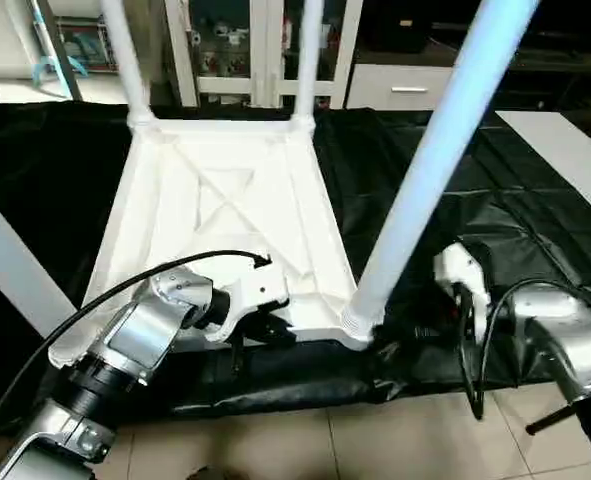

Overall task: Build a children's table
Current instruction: Rotate leg to tighten

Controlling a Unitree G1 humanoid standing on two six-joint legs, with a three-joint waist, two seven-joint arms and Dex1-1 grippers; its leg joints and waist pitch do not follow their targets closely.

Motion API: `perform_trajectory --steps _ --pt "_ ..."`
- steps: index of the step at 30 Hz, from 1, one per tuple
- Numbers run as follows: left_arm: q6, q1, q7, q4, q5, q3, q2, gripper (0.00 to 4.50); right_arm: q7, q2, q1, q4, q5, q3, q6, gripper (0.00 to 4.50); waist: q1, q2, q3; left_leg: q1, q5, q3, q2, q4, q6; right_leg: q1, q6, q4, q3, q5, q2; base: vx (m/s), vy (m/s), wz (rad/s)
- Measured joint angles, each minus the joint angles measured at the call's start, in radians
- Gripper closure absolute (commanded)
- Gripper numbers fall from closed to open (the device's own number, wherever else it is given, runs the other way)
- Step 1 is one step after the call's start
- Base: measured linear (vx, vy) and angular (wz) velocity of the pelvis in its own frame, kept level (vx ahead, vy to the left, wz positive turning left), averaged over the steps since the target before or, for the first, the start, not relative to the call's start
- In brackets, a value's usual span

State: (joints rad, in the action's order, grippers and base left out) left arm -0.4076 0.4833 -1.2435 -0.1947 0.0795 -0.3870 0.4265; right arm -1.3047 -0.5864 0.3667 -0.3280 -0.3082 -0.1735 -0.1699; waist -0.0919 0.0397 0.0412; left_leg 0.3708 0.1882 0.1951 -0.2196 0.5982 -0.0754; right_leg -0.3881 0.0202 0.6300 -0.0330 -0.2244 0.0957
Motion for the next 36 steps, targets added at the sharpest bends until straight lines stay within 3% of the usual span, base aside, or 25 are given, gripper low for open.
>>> perform_trajectory --steps 5,17,28,32,36 --pt "0.003 0.006 -0.014 -0.008 -0.003 -0.005 0.000 4.47 -0.028 0.020 0.044 -0.032 0.003 -0.004 0.009 1.39 0.001 0.001 0.000 -0.001 0.000 0.000 0.000 0.002 0.000 0.001 0.000 0.001 0.000 0.000 0.000 0.000 0.000 0.00" --pt "0.028 0.026 -0.041 -0.042 -0.007 -0.016 0.001 4.50 -0.077 0.034 0.077 -0.085 0.006 -0.023 0.016 2.39 -0.007 0.003 0.000 0.000 -0.001 0.000 -0.001 0.002 0.001 0.001 0.000 0.001 -0.001 0.000 0.000 0.000 0.000 0.00" --pt "0.041 0.038 -0.040 -0.065 -0.007 -0.024 -0.004 4.50 -0.093 0.034 0.100 -0.124 0.037 -0.031 0.052 2.54 -0.011 0.007 -0.002 -0.001 -0.001 0.001 -0.002 0.003 0.001 0.003 0.000 0.002 -0.002 0.000 0.001 0.000 0.000 0.00" --pt "0.010 0.079 0.078 -0.157 0.013 0.016 -0.048 4.50 0.143 0.144 0.129 -0.243 0.068 0.013 0.108 2.57 0.012 0.022 -0.006 -0.007 0.000 0.001 -0.003 0.002 -0.007 0.005 -0.005 0.003 -0.002 0.004 -0.001 0.000 0.000 0.00" --pt "-0.033 0.115 0.254 -0.233 0.024 0.070 -0.161 4.50 0.422 0.237 0.158 -0.310 0.071 0.088 0.061 2.59 0.036 0.030 -0.003 -0.005 -0.003 -0.002 -0.004 0.003 -0.011 0.003 -0.004 0.000 -0.002 0.007 0.000 -0.039 0.004 -0.05"
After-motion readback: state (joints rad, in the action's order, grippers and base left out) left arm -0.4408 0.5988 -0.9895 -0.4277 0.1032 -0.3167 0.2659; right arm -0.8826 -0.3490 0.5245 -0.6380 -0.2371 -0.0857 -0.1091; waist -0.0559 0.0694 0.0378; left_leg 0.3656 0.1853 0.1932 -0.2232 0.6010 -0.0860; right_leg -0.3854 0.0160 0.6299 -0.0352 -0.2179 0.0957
